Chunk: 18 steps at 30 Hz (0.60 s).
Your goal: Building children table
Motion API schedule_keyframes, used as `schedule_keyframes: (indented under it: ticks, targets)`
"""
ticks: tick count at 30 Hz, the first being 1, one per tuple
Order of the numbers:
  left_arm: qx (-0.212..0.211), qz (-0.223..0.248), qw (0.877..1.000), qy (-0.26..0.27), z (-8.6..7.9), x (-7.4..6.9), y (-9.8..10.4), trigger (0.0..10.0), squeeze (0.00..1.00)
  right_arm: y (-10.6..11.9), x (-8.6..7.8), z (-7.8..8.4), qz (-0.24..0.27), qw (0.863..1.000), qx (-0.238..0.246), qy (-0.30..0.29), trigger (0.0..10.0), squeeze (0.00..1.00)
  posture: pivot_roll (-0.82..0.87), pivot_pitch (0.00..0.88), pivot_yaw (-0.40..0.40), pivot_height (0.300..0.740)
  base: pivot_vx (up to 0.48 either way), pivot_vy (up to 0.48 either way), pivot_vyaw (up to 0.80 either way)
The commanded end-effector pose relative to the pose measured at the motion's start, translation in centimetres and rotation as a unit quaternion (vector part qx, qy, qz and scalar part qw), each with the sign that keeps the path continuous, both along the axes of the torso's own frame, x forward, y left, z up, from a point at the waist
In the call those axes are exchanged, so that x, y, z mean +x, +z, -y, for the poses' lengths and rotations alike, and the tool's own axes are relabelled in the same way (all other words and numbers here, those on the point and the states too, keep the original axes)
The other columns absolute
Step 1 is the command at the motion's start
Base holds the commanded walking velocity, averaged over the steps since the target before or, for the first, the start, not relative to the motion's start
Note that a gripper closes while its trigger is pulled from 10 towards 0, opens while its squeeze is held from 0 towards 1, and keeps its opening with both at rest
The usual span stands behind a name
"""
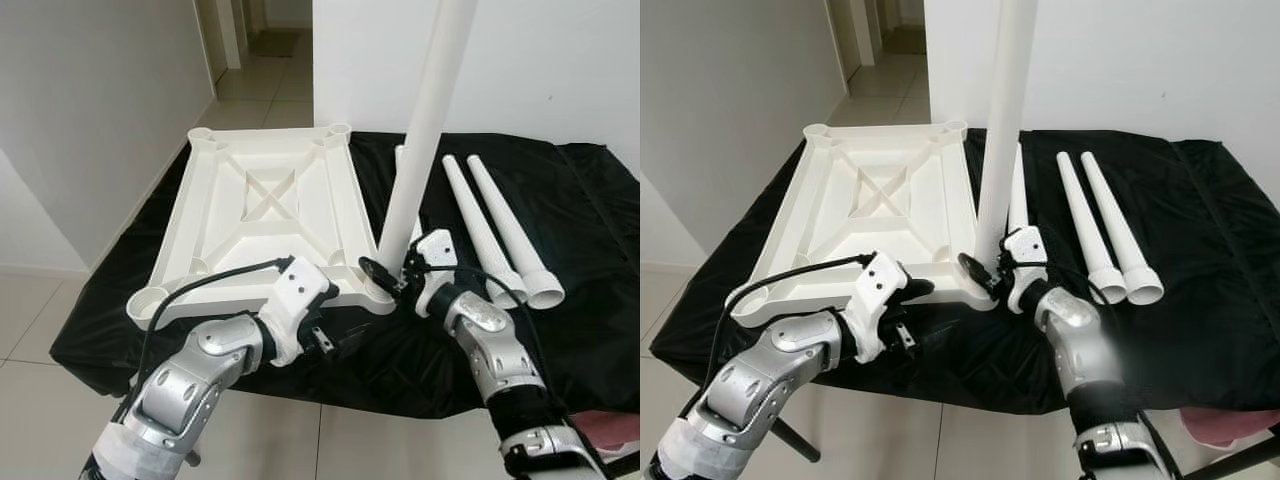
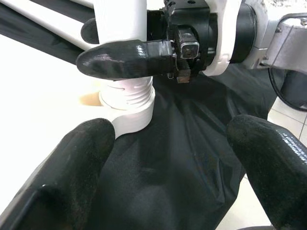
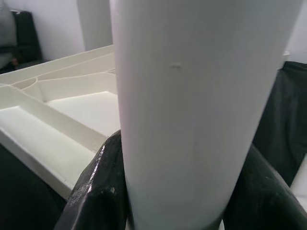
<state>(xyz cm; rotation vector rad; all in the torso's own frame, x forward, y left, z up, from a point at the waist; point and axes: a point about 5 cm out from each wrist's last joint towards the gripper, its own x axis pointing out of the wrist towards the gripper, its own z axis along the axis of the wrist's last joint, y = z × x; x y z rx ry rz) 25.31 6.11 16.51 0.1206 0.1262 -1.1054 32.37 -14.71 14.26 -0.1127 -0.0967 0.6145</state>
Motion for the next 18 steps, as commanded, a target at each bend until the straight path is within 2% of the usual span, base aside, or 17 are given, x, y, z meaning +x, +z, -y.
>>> schedule_keyframes:
  ticks: [1,3,6,7,9,10,11,12,15,16,18]
  targets:
    - [0.008,-0.001,1.000,0.003,-0.2,0.0,-0.1,10.0,0.00,-0.8,-0.5,-0.5,-0.021,0.999,0.014,-0.034,10.0,0.00,-0.06,0.000,0.034,0.740,0.000,0.000,0.00]
    - [0.008,-0.001,1.000,0.003,-0.2,0.0,-0.1,10.0,0.00,-0.8,-0.5,-0.5,-0.021,0.999,0.014,-0.034,10.0,0.00,-0.06,0.000,0.034,0.740,0.000,0.000,0.00]
    - [0.007,-0.002,1.000,-0.001,-0.1,0.0,-0.1,10.0,0.00,-0.9,-1.6,-1.3,-0.025,0.991,0.038,-0.129,10.0,0.00,-0.07,0.000,0.035,0.740,0.000,0.000,0.00]
    - [0.007,-0.002,1.000,-0.001,-0.1,0.0,-0.1,10.0,0.00,-0.9,-1.6,-1.3,-0.025,0.991,0.038,-0.129,10.0,0.00,-0.07,0.000,0.035,0.740,0.000,0.000,0.00]
    - [0.008,-0.003,1.000,-0.004,-0.1,-0.1,-0.2,10.0,0.00,-1.4,-2.4,-1.4,-0.032,0.977,0.038,-0.205,10.0,0.00,-0.07,0.000,0.037,0.740,0.000,0.000,0.00]
    - [0.008,-0.003,1.000,-0.004,-0.1,-0.1,-0.2,10.0,0.00,-1.4,-2.4,-1.4,-0.032,0.977,0.038,-0.205,10.0,0.00,-0.07,0.000,0.037,0.740,0.000,0.000,0.00]
    - [0.008,-0.004,1.000,-0.004,-0.1,-0.1,-0.2,10.0,0.00,-1.5,-2.7,-1.4,-0.034,0.972,0.034,-0.231,10.0,0.00,-0.07,0.000,0.037,0.740,0.000,0.000,0.00]
    - [0.009,-0.004,1.000,-0.003,-0.2,0.0,-0.2,10.0,0.00,-1.8,-3.2,-1.4,-0.037,0.958,0.041,-0.283,10.0,0.00,-0.07,0.000,0.037,0.740,0.000,0.000,0.00]
    - [0.011,-0.002,1.000,0.000,-0.3,0.1,-0.2,10.0,0.00,-2.3,-3.5,-1.5,-0.050,0.943,0.055,-0.324,10.0,0.00,-0.06,0.001,0.038,0.740,0.000,0.000,0.00]
    - [0.011,-0.002,1.000,0.000,-0.3,0.1,-0.2,10.0,0.00,-2.3,-3.5,-1.5,-0.050,0.943,0.055,-0.324,10.0,0.00,-0.06,0.001,0.038,0.740,0.000,0.000,0.00]
    - [0.011,-0.001,1.000,0.004,-0.4,0.1,-0.1,10.0,0.00,-2.4,-3.8,-1.6,-0.053,0.930,0.061,-0.359,10.0,0.00,-0.05,0.002,0.037,0.740,0.000,0.000,0.00]
